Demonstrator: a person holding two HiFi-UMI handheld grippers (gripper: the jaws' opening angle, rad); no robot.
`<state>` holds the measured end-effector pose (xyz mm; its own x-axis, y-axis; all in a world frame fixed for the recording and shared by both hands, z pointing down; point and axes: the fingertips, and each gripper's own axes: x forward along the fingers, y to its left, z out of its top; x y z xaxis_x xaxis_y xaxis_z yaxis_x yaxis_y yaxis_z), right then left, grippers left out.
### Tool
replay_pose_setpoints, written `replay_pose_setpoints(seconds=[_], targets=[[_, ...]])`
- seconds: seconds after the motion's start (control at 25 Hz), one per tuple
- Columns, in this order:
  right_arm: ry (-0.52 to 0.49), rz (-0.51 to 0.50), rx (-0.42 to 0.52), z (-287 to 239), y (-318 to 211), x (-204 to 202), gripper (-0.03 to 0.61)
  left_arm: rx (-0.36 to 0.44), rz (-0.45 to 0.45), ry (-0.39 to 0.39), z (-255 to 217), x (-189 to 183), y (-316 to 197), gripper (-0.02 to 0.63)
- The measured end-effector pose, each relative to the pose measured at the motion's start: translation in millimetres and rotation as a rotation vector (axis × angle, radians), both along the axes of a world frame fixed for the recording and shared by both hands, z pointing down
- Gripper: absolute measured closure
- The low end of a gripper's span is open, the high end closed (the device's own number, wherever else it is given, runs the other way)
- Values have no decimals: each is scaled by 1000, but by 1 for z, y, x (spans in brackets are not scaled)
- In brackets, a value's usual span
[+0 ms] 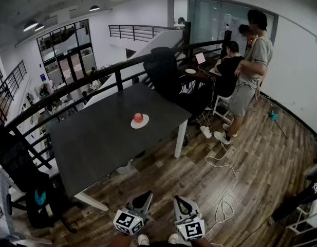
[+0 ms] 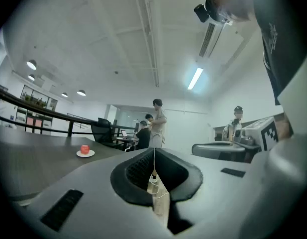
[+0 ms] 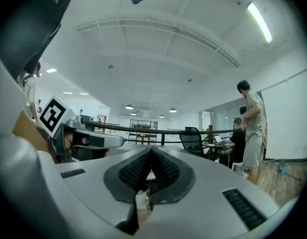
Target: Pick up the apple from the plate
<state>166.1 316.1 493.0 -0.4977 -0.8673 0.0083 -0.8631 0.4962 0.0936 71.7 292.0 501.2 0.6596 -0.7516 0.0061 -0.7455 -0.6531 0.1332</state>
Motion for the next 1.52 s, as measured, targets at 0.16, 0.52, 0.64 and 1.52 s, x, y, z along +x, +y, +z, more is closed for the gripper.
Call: replay_pose_setpoints(seconds=[0.16, 0.52, 0.64, 1.52], targets=[[6, 20, 59, -17, -28, -18, 554, 62, -47, -111, -11, -23, -18, 588], [1, 25, 120, -42, -44, -53, 554, 135, -78, -104, -35, -48, -20, 588], [-20, 21, 129, -41, -35, -62, 554, 116, -91, -90, -31, -61, -11, 588], [-23, 60, 101, -19, -39, -119, 554, 87, -24, -69, -12, -113, -13, 588]])
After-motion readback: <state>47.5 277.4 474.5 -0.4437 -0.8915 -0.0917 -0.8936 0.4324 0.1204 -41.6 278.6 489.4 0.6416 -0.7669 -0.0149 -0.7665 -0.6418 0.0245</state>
